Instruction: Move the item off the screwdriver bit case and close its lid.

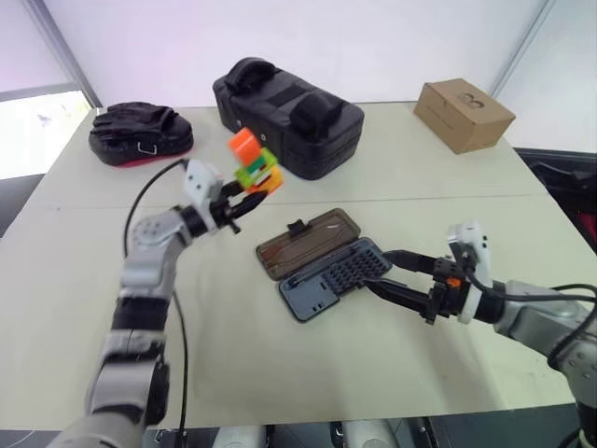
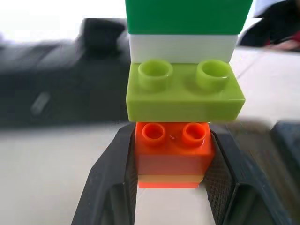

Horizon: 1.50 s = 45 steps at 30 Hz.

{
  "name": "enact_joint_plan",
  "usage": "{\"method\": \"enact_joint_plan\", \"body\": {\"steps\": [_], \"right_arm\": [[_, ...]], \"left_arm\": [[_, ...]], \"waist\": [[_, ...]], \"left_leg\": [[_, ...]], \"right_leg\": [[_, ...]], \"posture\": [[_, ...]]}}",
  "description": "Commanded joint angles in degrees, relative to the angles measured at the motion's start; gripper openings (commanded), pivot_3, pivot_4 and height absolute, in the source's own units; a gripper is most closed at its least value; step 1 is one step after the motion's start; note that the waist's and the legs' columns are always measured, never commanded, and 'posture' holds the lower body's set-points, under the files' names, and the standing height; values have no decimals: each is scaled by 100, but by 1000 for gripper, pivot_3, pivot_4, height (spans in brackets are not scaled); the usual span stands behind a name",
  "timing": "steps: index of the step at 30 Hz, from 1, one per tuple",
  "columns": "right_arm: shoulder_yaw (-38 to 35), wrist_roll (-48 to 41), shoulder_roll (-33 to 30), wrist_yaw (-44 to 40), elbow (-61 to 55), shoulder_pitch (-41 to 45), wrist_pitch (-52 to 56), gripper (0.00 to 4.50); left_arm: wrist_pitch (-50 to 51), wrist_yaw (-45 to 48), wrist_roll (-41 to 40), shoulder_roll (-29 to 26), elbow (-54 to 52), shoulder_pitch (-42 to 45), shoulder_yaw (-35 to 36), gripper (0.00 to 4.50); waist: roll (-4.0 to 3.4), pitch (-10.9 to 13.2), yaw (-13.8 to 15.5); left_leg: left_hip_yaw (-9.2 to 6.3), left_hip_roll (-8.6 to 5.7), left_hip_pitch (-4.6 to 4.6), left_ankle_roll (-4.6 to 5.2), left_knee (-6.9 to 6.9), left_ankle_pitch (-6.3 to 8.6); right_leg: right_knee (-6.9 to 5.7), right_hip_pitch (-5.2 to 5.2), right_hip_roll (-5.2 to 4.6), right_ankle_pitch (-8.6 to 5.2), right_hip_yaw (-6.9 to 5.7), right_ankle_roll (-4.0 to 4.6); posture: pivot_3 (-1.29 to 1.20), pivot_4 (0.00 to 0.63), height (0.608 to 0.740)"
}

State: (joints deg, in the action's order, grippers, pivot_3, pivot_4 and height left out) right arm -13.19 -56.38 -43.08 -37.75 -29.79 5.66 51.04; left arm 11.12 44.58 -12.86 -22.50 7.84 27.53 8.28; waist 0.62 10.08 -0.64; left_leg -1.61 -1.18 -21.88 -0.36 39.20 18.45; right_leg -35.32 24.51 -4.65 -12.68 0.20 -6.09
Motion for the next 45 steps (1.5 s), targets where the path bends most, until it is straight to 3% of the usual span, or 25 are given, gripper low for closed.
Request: {"method": "enact_joint_plan", "body": {"steps": [1, 8, 15, 19, 25, 26, 30, 35, 40, 45], "right_arm": [[317, 300, 154, -318, 425, 352, -332, 4500], [975, 793, 371, -942, 1177, 1038, -608, 4500], [1244, 1121, 422, -1374, 1581, 1418, -717, 4500], [1241, 1192, 435, -1441, 1622, 1496, -677, 4500], [1203, 1300, 455, -1460, 1640, 1518, -678, 4500], [1200, 1316, 465, -1456, 1644, 1514, -686, 4500], [1192, 1355, 492, -1458, 1623, 1485, -696, 4500], [1115, 1387, 434, -1448, 1573, 1405, -675, 4500], [979, 1406, 322, -1507, 1605, 1348, -675, 4500], [965, 1442, 349, -1497, 1613, 1328, -707, 4500]], "left_arm": [[500, -1466, 545, -47, -1398, -802, 570, 1298], [965, -3928, 909, 455, -2424, -1869, 2212, 1298], [298, -4816, 1300, 568, -1713, -2261, 2339, 1298], [-452, -4761, 1135, 615, -714, -2080, 2168, 1298], [-970, -4639, 919, 477, -88, -1889, 2137, 4250], [-1005, -4591, 882, 456, -24, -1889, 2124, 4458], [-1108, -4451, 717, 417, 88, -1872, 2059, 4458], [-935, -3854, 276, 207, -997, -2059, 1974, 4458], [538, -2458, -840, -1027, -2684, -2478, 2008, 4458], [1305, -1892, -1592, -1724, -2823, -1949, 1925, 4458]], "waist": [[0, 0, -5], [6, 2, 93], [13, -5, 179], [15, -6, 147], [17, -8, 124], [17, -8, 123], [16, -9, 131], [17, -9, 132], [15, -8, 120], [4, -7, 134]], "left_leg": [[2, -1, 6, 0, 0, 0], [1, -3, 17, -2, 0, -1], [-2, -11, 19, -7, 0, -3], [-1, -14, 20, -7, 0, -3], [0, -10, 22, -8, -1, -3], [1, -10, 23, -8, -1, -3], [3, -10, 24, -8, -2, -3], [3, -10, 22, -9, -2, -3], [3, -10, 19, -10, -5, -3], [5, -12, 24, -9, -6, -3]], "right_leg": [[-1, -3, -2, 0, 2, 0], [-9, -11, -4, 1, 1, 1], [-4, -18, -8, 1, -4, 3], [-2, -22, -13, 1, -5, 4], [-3, -19, -13, 2, -7, 5], [-3, -19, -13, 2, -7, 5], [-4, -19, -15, 3, -7, 5], [-3, -19, -19, 3, -7, 5], [-3, -13, -26, 2, -7, 7], [-1, -17, -28, -8, -7, 26]], "posture": [[0, 150, 740], [0, 150, 740], [0, 150, 740], [0, 150, 740], [0, 150, 740], [0, 150, 740], [0, 150, 740], [0, 150, 740], [0, 150, 740], [0, 150, 740]]}}
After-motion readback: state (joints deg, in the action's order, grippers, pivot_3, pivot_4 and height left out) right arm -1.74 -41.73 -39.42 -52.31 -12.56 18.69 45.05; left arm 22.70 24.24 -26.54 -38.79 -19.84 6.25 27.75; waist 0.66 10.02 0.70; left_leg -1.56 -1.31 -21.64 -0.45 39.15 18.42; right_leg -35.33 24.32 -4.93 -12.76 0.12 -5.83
